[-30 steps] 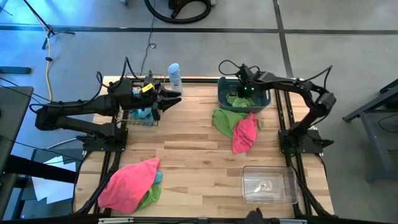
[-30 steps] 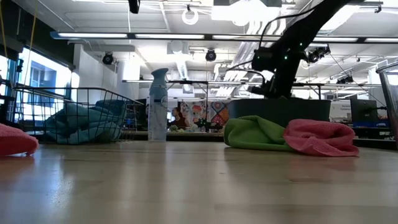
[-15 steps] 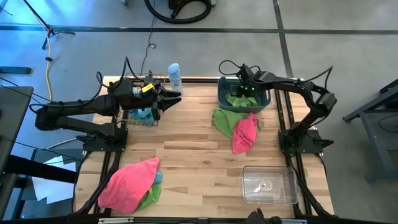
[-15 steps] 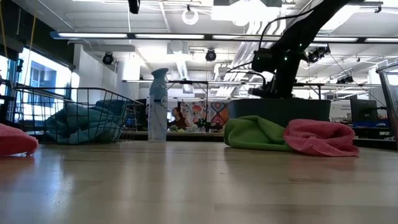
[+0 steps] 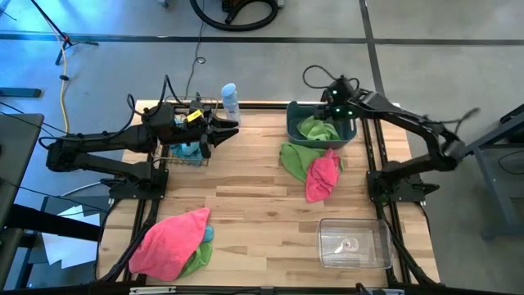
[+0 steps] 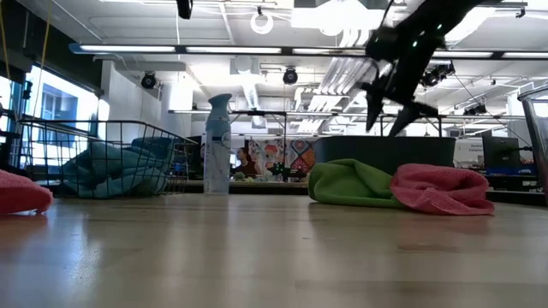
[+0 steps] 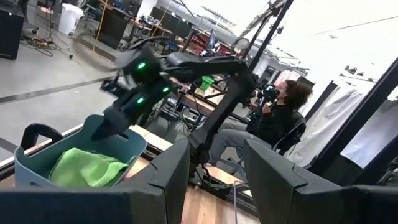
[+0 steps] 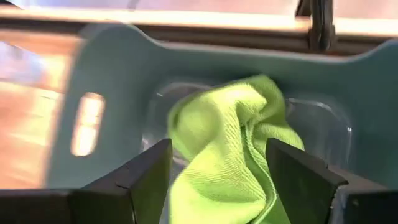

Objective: Sort microfiber towel by color & place in baskets
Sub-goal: Put the top pink towel into the transparent bin

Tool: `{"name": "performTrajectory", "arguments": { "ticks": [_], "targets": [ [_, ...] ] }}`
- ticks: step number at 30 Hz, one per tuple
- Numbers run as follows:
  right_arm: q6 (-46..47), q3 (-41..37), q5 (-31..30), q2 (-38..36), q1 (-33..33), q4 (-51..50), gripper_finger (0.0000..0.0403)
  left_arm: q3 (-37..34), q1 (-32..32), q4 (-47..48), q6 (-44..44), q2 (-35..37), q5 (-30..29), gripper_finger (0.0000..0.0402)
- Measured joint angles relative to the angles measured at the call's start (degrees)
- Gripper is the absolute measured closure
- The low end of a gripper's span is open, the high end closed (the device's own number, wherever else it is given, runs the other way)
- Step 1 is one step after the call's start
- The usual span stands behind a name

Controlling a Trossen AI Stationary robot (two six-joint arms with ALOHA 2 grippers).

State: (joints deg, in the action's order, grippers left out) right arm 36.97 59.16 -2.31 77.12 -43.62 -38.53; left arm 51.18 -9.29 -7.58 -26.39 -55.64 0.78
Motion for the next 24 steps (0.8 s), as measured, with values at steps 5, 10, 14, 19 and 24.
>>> {"name": "performTrajectory", "arguments": {
  "ticks": [5, 10, 14, 19, 24],
  "targets": [
    [-2.83, 0.0, 4.3, -8.0, 1.75, -0.03, 0.0148, 0.0, 0.0, 0.03, 0.0, 0.0, -0.24, 0.0263],
    [-4.02, 0.02, 6.37, -14.94, 7.77, -2.41, 0.0148, 0.0, 0.01, 0.05, 0.0, 0.0, -1.43, 0.0263],
    [-3.55, 0.02, 3.78, -18.93, 14.7, -5.08, 0.0148, 0.0, -0.01, 0.05, 0.0, 0.0, -2.17, 0.0263],
    [-3.39, 0.02, -0.4, -22.46, 23.94, -10.87, 0.0148, 0.0, -0.01, 0.05, 0.0, 0.0, -2.58, 0.0263],
    [0.91, 0.02, -4.16, -23.33, 32.67, -21.58, 0.0148, 0.02, -0.01, 0.05, 0.0, 0.0, -3.91, 0.0263]
  ]
}}
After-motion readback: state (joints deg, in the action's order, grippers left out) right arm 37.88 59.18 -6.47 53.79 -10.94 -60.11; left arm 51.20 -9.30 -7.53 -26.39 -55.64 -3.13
